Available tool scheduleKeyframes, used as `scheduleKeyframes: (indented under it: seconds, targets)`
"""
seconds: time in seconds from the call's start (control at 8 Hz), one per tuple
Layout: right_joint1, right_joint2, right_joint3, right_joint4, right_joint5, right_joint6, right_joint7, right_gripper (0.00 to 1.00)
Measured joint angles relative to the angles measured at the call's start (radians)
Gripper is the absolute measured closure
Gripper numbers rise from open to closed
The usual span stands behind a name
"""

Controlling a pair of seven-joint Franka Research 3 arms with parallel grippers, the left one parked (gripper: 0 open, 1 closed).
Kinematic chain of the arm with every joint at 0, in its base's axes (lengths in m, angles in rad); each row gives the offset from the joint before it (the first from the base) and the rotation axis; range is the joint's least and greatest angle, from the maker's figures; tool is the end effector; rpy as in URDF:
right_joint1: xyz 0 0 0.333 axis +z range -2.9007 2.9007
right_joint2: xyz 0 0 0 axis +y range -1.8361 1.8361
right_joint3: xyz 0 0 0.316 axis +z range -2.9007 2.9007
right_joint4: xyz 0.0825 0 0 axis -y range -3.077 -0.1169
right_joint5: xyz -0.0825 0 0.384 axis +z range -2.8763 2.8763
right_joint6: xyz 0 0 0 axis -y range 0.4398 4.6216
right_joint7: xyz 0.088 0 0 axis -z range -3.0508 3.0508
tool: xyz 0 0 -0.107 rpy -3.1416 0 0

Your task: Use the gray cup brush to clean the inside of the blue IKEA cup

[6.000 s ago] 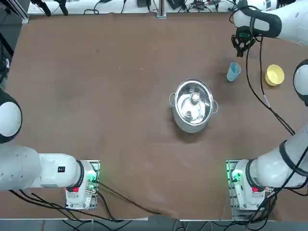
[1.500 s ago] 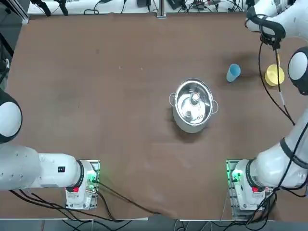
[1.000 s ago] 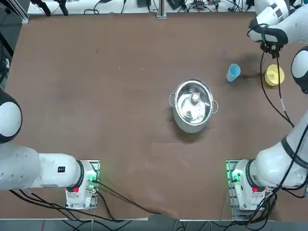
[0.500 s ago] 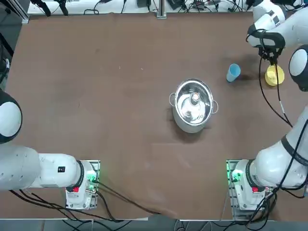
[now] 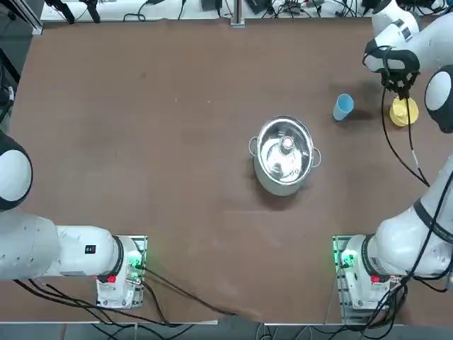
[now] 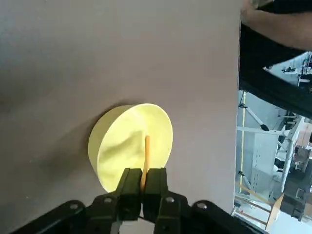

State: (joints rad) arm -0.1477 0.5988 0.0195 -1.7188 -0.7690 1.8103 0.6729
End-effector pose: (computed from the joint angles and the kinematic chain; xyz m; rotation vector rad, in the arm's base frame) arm 0.6121 -0.1381 0.2275 2.2963 -0.4796 -0.3484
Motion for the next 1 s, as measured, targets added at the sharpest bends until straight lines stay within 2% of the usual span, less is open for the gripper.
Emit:
scheduleKeyframes:
  seconds: [0.38,0.5,0.62,1.0]
  targets:
    - [0.000,0.026,0.000,0.000,-0.038,0.000,0.059,0.93]
    - [0.000,0.032,-0.002,0.000,-0.055,0.000,0.063,0.88]
    - [0.000,0.039,-0.008,0.001,-0.069,0.002,0.065,0.78]
    - [0.001,0.059,-0.012,0.030,-0.086,0.012,0.065,0.26]
